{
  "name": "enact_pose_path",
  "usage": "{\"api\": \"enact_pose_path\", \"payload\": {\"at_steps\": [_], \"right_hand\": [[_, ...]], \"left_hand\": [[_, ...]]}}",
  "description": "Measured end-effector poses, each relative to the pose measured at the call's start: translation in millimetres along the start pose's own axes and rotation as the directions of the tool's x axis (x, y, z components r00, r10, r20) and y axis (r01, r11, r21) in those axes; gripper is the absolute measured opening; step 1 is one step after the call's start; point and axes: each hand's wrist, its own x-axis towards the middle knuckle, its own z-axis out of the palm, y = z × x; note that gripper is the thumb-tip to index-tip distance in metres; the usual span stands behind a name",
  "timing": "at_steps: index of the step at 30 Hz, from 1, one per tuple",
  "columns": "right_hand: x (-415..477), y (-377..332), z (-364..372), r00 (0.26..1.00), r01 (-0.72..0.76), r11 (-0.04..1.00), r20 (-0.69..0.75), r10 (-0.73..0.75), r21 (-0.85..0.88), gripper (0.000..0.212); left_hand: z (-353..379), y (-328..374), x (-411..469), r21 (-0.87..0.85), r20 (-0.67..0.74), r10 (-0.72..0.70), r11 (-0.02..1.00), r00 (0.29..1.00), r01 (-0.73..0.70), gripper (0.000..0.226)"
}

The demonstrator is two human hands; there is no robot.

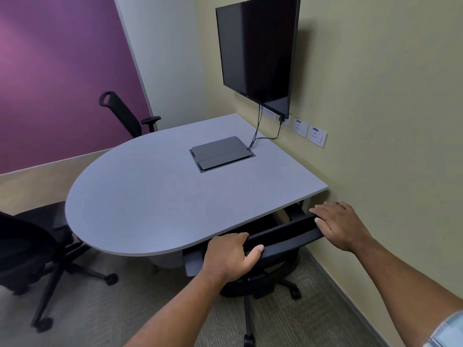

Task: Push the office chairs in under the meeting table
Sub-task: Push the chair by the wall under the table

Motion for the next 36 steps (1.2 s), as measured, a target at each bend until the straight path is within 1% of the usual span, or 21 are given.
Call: {"api": "enact_pose_path", "payload": {"at_steps": [4, 7, 15, 18, 23, 29, 36], "right_hand": [[17, 5, 2, 0.999, -0.013, 1.0, 0.037, 0.012, 0.009, 0.067], [30, 7, 4, 0.999, -0.015, 1.0, 0.039, 0.014, 0.009, 0.069], [71, 10, 15, 0.999, 0.031, 1.0, 0.024, -0.031, -0.001, 0.057], [84, 11, 20, 0.999, 0.023, 1.0, 0.025, -0.023, 0.017, 0.056], [90, 17, 25, 1.0, 0.003, 0.998, 0.007, -0.003, 0.055, 0.056], [94, 15, 19, 1.0, 0.019, 0.999, 0.012, -0.02, 0.03, 0.057], [90, 13, 22, 0.999, 0.007, 1.0, 0.042, -0.007, 0.007, 0.058]], "left_hand": [[8, -1, 12, -0.001, -0.012, -0.018, 1.0, 1.0, 0.018, 0.07], [13, -3, 20, -0.004, -0.017, -0.028, 1.0, 0.999, 0.028, 0.071], [15, -19, 46, 0.002, -0.01, -0.062, 0.998, 0.998, 0.062, 0.068], [13, -25, 53, 0.003, -0.03, -0.07, 0.998, 0.997, 0.07, 0.065], [11, -23, 60, -0.022, -0.04, -0.051, 0.999, 0.998, 0.05, 0.062], [10, -21, 62, -0.054, -0.026, -0.047, 0.998, 0.999, 0.046, 0.064], [11, -28, 61, -0.038, -0.007, -0.046, 0.998, 0.999, 0.045, 0.066]]}}
